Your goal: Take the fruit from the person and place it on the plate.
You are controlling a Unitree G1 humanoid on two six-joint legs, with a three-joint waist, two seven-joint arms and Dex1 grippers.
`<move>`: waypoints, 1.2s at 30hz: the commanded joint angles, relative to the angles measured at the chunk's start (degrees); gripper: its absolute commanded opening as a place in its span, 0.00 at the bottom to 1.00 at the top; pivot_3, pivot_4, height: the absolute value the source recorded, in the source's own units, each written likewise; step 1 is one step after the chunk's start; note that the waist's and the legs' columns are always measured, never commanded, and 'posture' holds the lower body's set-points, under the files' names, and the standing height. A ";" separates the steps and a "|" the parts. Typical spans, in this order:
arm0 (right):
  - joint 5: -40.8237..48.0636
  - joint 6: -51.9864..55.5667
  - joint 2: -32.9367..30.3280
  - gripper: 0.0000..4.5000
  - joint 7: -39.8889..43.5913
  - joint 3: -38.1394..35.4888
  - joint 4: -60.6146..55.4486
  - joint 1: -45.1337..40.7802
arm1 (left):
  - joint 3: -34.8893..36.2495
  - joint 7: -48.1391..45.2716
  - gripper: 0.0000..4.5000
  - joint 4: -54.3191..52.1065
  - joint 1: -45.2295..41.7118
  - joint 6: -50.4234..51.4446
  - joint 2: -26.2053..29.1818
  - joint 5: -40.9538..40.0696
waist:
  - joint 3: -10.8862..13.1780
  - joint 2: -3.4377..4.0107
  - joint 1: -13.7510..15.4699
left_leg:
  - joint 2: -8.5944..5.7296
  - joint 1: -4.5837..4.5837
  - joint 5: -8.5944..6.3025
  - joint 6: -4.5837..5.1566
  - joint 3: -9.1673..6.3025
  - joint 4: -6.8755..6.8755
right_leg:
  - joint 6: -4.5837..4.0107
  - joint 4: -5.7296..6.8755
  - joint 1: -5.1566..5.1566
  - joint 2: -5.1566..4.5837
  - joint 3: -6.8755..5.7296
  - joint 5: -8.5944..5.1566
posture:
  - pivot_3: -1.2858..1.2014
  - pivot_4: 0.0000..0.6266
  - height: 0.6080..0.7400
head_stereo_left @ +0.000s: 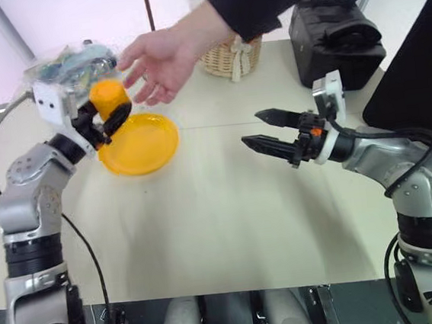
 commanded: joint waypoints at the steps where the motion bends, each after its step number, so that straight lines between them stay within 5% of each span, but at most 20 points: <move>1: 0.18 -1.16 -0.04 1.00 0.25 -0.55 -1.65 -0.33 | -2.18 -0.28 0.57 -1.45 2.86 0.91 1.40 3.04 | 0.00 0.00 0.22 | 0.01 -0.03 0.00 0.00 -0.01 0.00 | 0.00 0.00 -0.03 0.02 -0.02 0.00 | 0.52 0.24 1.00; 18: -1.55 -1.74 0.79 1.00 0.47 0.95 -0.59 -0.11 | -2.38 1.65 0.57 18.62 -3.56 -20.13 -10.09 7.93 | 0.01 -0.03 1.57 | -0.03 -0.15 0.00 0.00 -0.03 0.15 | 0.01 0.00 -0.02 -0.03 -0.11 0.01 | 0.52 0.24 1.00; 19: -1.67 -1.71 0.65 1.00 0.48 0.86 -0.67 0.06 | -2.23 1.36 0.81 19.08 -4.02 -20.41 -10.25 7.69 | 0.01 -0.03 1.58 | -0.03 -0.16 0.00 0.00 -0.03 0.15 | 0.01 0.00 -0.02 -0.03 -0.11 0.01 | 0.52 0.24 1.00; 21: -1.78 -1.69 0.42 1.00 0.48 0.65 -0.76 0.29 | -2.03 0.38 0.99 19.76 -4.70 -20.89 -10.39 7.32 | 0.01 -0.04 1.58 | -0.02 -0.17 0.00 0.00 -0.05 0.16 | 0.01 0.00 -0.02 -0.02 -0.13 0.01 | 0.52 0.24 1.00; 29: -1.79 -1.60 0.39 1.00 0.33 0.25 -1.05 0.63 | -0.46 0.54 0.99 18.98 -6.23 -20.15 -8.33 7.62 | 0.01 -0.03 1.46 | -0.02 -0.16 0.00 0.00 -0.05 0.16 | 0.01 0.01 -0.02 -0.02 -0.13 0.01 | 0.52 0.24 1.00; 36: -3.12 -2.65 -0.89 1.00 1.40 -0.22 0.88 0.93 | 4.67 -2.25 0.99 2.91 0.97 -7.10 1.75 1.69 | 0.02 -0.04 0.68 | 0.01 -0.16 0.00 0.00 -0.06 0.11 | 0.01 0.00 -0.04 -0.01 -0.12 0.01 | 0.52 0.24 1.00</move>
